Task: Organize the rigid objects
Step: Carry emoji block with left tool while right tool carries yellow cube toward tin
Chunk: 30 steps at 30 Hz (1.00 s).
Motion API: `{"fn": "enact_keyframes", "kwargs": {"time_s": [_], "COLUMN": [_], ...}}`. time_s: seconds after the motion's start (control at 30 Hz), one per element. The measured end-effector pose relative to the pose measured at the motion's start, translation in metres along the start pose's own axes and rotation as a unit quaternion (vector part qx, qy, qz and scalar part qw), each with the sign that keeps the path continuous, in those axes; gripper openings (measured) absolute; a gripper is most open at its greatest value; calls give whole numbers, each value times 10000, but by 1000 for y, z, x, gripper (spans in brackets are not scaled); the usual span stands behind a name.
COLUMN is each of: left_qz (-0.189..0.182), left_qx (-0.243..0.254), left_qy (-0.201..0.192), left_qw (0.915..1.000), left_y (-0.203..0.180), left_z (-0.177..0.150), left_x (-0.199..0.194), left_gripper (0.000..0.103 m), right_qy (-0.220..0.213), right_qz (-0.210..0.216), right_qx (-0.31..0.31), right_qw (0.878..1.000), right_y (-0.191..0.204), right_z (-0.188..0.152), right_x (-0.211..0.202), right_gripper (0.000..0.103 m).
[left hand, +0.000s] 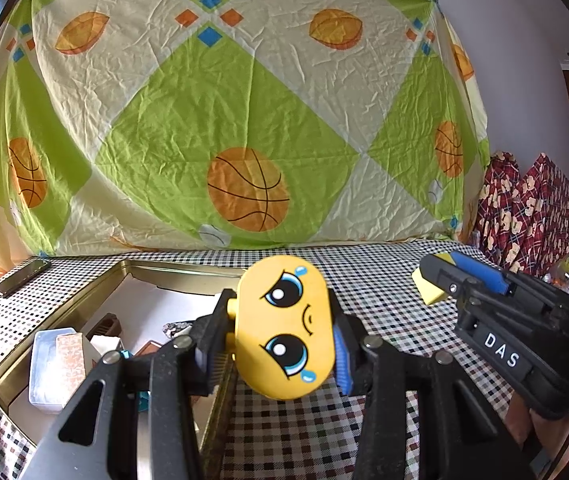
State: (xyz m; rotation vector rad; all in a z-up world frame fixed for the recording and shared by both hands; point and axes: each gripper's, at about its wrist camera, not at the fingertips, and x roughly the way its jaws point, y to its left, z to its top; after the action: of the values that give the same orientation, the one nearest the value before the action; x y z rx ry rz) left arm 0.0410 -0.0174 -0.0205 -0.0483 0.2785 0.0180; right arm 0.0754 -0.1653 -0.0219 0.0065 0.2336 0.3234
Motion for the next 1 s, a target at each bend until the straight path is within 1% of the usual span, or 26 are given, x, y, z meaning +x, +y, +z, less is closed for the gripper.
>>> {"fn": "enact_keyframes", "kwargs": {"time_s": [0.17, 0.6, 0.8, 1.0], "left_qz": [-1, 47, 88, 161], "left_qx": [-44, -101, -176, -214], "left_qy": [-10, -103, -139, -191], "left_qw": [10000, 9999, 9997, 9995], "left_y": [4, 13, 19, 27], "left_z": [-1, -3, -4, -5], "left_x": [-3, -14, -18, -23], "left_gripper": [42, 42, 42, 42], "right_qy": [15, -181, -233, -245], "right_qz": [81, 197, 264, 345], "right_qx": [-40, -307, -364, -291], "right_qw": [10000, 9992, 9987, 9987], "right_y": [10, 36, 42, 43], "right_z": [-2, -5, -5, -6], "right_x": [-4, -19, -21, -22], "right_gripper": [32, 32, 32, 32]}}
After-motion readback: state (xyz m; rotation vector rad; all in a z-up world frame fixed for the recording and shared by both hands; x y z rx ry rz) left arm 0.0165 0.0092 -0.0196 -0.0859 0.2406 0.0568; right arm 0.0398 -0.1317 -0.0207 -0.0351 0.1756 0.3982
